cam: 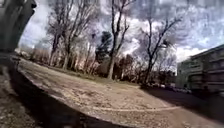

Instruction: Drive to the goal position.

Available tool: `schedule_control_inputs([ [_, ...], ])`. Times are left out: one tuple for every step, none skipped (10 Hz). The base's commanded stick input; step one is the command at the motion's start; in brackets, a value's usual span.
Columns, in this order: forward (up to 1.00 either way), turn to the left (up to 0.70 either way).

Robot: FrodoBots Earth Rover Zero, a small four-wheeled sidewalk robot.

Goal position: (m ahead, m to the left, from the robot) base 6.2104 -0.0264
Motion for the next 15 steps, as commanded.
schedule_control_inputs([
  [0.7, 0.0],
  [0.7, 0.0],
  [0.7, 0.0],
  [0.7, 0.0],
  [0.7, 0.0],
  [0.7, 0.0],
  [0.7, -0.04],
  [0.7, -0.2],
  [0.7, -0.35],
  [0.7, -0.35],
  [0.7, -0.35],
  [0.7, -0.35],
  [0.7, -0.34],
  [0.7, -0.27],
  [0.7, -0.21],
])
